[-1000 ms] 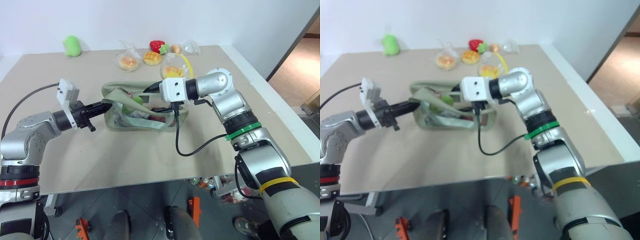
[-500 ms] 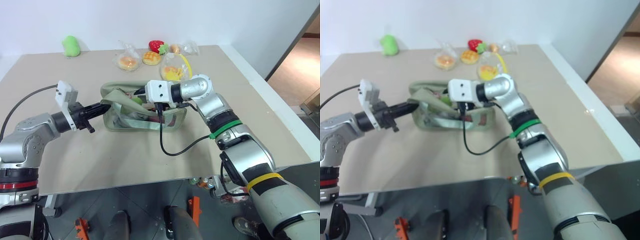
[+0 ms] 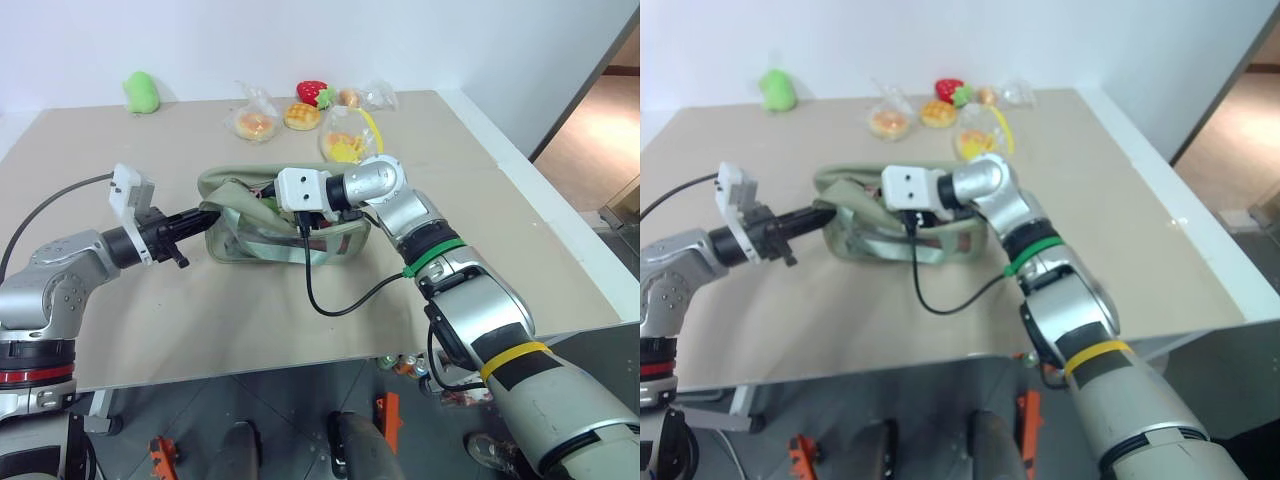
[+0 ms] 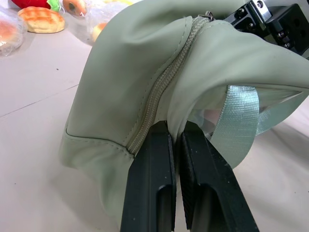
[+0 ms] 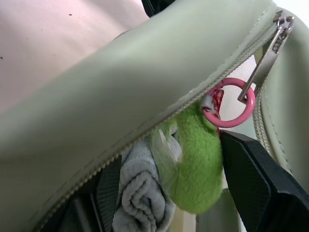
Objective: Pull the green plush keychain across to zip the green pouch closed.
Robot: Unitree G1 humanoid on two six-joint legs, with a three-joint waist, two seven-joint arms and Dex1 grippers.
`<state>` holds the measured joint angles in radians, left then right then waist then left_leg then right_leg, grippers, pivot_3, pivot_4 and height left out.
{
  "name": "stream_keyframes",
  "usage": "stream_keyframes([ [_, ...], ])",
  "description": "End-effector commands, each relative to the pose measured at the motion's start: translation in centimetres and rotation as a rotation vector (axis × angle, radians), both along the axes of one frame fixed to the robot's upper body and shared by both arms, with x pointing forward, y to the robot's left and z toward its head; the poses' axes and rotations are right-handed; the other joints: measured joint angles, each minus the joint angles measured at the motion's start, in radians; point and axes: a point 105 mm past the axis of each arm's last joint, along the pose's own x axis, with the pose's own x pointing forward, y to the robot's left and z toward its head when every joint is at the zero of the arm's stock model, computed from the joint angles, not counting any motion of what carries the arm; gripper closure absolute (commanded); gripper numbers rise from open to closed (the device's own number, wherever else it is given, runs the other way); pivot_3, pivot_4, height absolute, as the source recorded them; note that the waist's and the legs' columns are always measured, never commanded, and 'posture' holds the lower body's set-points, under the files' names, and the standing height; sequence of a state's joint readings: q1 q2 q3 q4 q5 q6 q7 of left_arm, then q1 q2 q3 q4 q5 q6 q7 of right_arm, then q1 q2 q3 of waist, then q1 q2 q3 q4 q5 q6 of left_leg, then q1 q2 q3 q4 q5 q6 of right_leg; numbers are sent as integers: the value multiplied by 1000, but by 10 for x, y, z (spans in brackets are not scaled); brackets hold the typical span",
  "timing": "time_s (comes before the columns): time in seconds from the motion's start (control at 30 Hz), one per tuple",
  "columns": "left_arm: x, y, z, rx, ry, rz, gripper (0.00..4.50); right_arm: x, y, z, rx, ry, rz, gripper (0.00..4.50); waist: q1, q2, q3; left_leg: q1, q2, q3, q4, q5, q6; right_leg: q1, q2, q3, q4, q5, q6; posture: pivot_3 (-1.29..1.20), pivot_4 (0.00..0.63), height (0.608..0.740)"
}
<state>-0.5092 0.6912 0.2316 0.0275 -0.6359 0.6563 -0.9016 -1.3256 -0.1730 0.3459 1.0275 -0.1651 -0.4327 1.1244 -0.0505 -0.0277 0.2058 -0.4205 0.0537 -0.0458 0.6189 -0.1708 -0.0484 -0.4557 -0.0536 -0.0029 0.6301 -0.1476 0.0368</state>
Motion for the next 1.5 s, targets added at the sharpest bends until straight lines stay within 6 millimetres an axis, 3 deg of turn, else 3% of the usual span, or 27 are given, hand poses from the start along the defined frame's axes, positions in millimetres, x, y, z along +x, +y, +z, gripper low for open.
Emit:
stream_keyframes([
  [0.03, -4, 3, 21, -9, -85, 9, 4500, -3, 14, 15, 22, -24, 23, 1320, 0, 0, 0, 0, 0, 0, 0, 0, 0, 0, 0, 0, 0, 0, 0, 0, 150, 740],
  [0.2, -4, 2, 20, -9, -83, 7, 4500, -1, 19, 20, 44, -36, 5, 1320, 0, 0, 0, 0, 0, 0, 0, 0, 0, 0, 0, 0, 0, 0, 0, 0, 150, 740],
  [0.33, -4, 2, 20, -10, -83, 8, 4500, 0, 21, 22, 66, -41, -4, 2440, 0, 0, 0, 0, 0, 0, 0, 0, 0, 0, 0, 0, 0, 0, 0, 0, 150, 740],
  [0.53, -3, 1, 18, -12, -80, 8, 4500, 3, 20, 25, 76, -45, -17, 4464, 0, 0, 0, 0, 0, 0, 0, 0, 0, 0, 1, 0, 0, 0, 0, 0, 150, 740],
  [0.73, -3, -1, 17, -15, -76, 1, 4500, 10, 8, 39, 80, -81, -59, 4464, 0, 0, 0, 0, 0, 0, 0, 0, 0, 0, 1, 0, 0, 0, 0, 0, 150, 740],
  [1.1, 0, -3, 15, -17, -71, -10, 4500, 6, -32, 96, 79, -155, -41, 4464, 1, 0, 0, -1, 0, 0, 0, 0, 0, 0, 1, 0, 0, 0, 0, 0, 150, 740],
  [1.5, 5, -8, 16, -25, -75, -29, 4500, 0, -58, 107, 31, -218, -45, 4464, 5, 0, 0, -1, 0, 0, 0, 0, 0, 0, 1, 1, 0, 0, 0, 0, 150, 740],
])
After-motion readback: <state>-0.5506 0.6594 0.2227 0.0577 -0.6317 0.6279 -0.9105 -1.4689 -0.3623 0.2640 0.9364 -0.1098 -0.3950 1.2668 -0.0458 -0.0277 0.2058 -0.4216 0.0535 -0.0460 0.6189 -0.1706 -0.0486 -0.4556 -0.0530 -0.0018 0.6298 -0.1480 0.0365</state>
